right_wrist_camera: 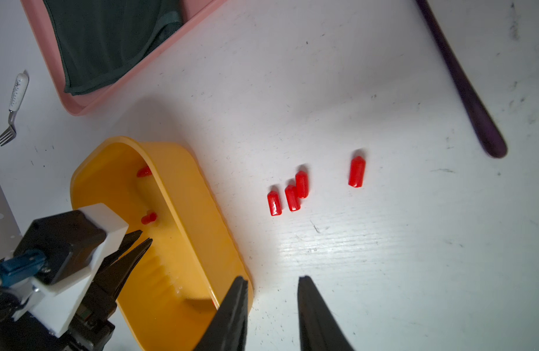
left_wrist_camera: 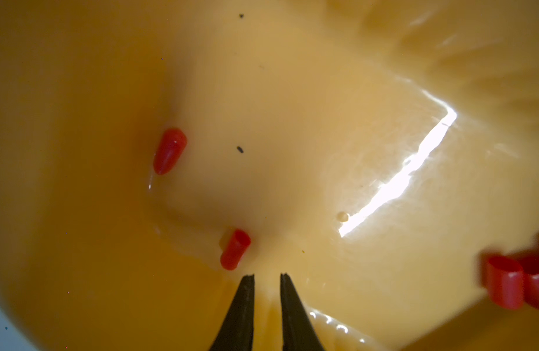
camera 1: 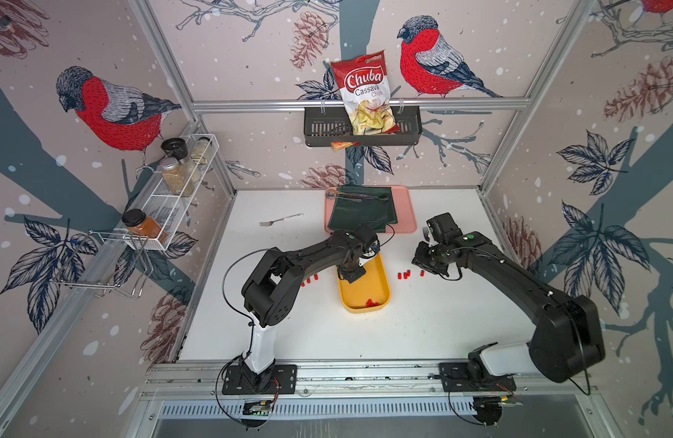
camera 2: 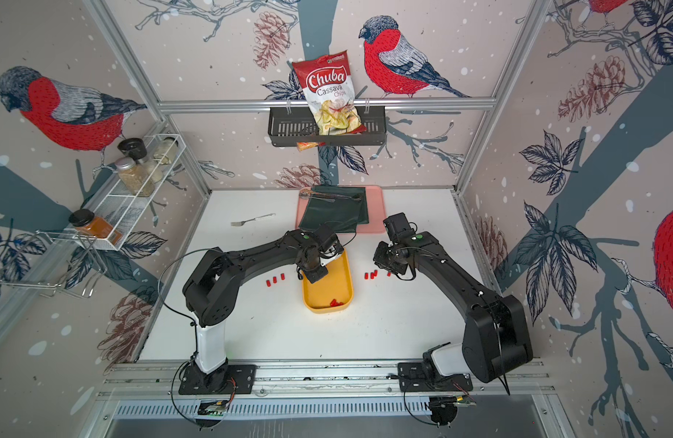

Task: Take the screw protection sleeves out of the storage box
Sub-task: Pick up the screw protection sleeve from the storage box.

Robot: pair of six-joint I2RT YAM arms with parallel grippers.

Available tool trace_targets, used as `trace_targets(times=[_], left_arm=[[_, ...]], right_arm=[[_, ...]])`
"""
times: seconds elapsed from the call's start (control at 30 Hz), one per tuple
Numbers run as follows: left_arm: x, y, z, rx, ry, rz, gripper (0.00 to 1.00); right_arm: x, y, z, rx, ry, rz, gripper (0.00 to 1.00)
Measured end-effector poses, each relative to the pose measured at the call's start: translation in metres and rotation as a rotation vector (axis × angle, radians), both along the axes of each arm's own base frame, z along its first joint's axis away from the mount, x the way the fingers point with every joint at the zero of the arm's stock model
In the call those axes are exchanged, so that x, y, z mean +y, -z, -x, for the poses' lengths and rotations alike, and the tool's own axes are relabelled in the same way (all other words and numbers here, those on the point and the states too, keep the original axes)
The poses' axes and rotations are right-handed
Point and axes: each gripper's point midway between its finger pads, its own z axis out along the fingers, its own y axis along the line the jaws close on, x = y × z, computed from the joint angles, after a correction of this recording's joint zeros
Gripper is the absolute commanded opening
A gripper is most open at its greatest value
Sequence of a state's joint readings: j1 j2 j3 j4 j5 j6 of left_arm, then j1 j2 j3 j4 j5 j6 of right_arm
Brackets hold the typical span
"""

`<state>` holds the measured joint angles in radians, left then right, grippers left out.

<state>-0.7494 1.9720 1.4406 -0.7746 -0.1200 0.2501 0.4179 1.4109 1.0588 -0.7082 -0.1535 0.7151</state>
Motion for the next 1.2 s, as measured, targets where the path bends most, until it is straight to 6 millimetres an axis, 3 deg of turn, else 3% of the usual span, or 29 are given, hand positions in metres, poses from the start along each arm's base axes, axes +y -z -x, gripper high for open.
trace_targets(times=[0.4, 0.77, 1.03, 1.2], left_arm=[[0.012, 0.01, -0.016, -0.011, -0.059, -0.035, 0.18], [0.007, 0.017, -0.01, 0.037, -0.076, -0.002, 0.2], [0.008, 0.021, -0.009, 0.045, -0.096, -0.008, 0.16], [0.009, 0.021, -0.01, 0.045, -0.112, -0.007, 0.07]], right_arm=[[0.0, 0.006, 0.0, 0.015, -0.011, 0.009, 0.33], [0.001, 0.009, 0.001, 0.024, -0.015, 0.013, 0.33], [0.001, 0.013, 0.004, 0.033, -0.019, 0.017, 0.33], [0.002, 0.014, 0.007, 0.034, -0.026, 0.018, 0.33]])
